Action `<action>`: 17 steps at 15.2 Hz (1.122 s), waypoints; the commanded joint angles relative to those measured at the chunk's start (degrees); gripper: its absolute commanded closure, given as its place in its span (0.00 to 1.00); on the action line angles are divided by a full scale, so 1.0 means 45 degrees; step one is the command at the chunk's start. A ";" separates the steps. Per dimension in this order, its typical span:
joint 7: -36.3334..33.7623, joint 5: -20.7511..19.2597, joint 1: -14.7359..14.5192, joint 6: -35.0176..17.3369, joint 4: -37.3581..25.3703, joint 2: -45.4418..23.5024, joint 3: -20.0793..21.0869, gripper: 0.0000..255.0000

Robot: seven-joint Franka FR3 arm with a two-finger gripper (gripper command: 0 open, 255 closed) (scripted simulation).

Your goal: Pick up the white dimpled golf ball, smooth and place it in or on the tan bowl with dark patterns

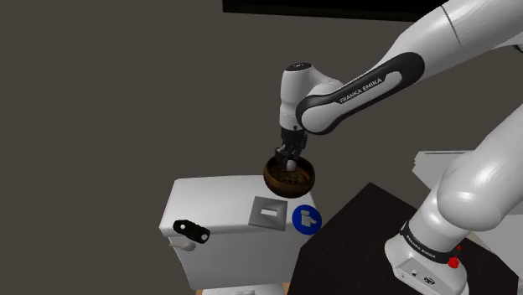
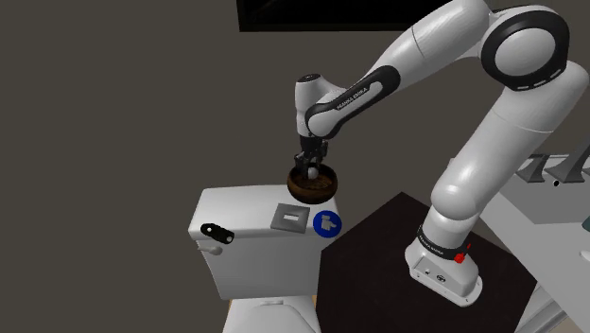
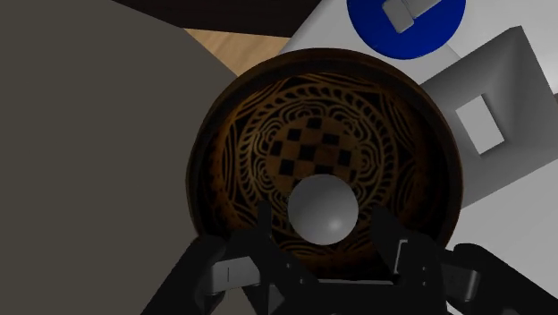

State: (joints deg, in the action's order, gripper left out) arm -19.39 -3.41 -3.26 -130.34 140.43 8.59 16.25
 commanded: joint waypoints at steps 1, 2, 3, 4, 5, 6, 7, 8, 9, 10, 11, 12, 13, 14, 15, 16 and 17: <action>0.0000 0.0000 0.0000 -0.0001 0.0000 0.0000 0.0000 0.00; 0.0000 0.0000 0.0000 -0.0001 0.0000 0.0000 0.0000 0.00; 0.0000 0.0000 0.0000 -0.0001 0.0000 0.0000 0.0000 0.00; 0.0000 0.0000 0.0000 -0.0001 0.0000 0.0000 0.0000 0.00; 0.0000 0.0000 0.0000 -0.0001 0.0000 0.0000 0.0000 0.00; 0.0082 0.0114 -0.0033 0.0460 -0.0207 0.0265 -0.0009 0.00; 0.0153 0.0213 -0.0062 0.0918 -0.0431 0.0510 -0.0019 0.00; 0.0215 0.0298 -0.0088 0.1374 -0.0673 0.0733 -0.0030 0.00; 0.0258 0.0355 -0.0110 0.1732 -0.0875 0.0895 -0.0042 0.00; 0.0257 0.0355 -0.0111 0.1732 -0.0875 0.0895 -0.0043 0.00; 0.0258 0.0356 -0.0111 0.1733 -0.0874 0.0897 -0.0044 0.00; 0.0258 0.0355 -0.0111 0.1732 -0.0875 0.0895 -0.0043 0.00; 0.0257 0.0355 -0.0111 0.1732 -0.0875 0.0895 -0.0043 0.00; 0.0257 0.0355 -0.0111 0.1732 -0.0875 0.0895 -0.0043 0.00; 0.0257 0.0355 -0.0111 0.1732 -0.0875 0.0895 -0.0043 0.00; 0.0257 0.0355 -0.0111 0.1732 -0.0875 0.0895 -0.0043 0.00; 0.0257 0.0355 -0.0111 0.1732 -0.0875 0.0895 -0.0043 0.00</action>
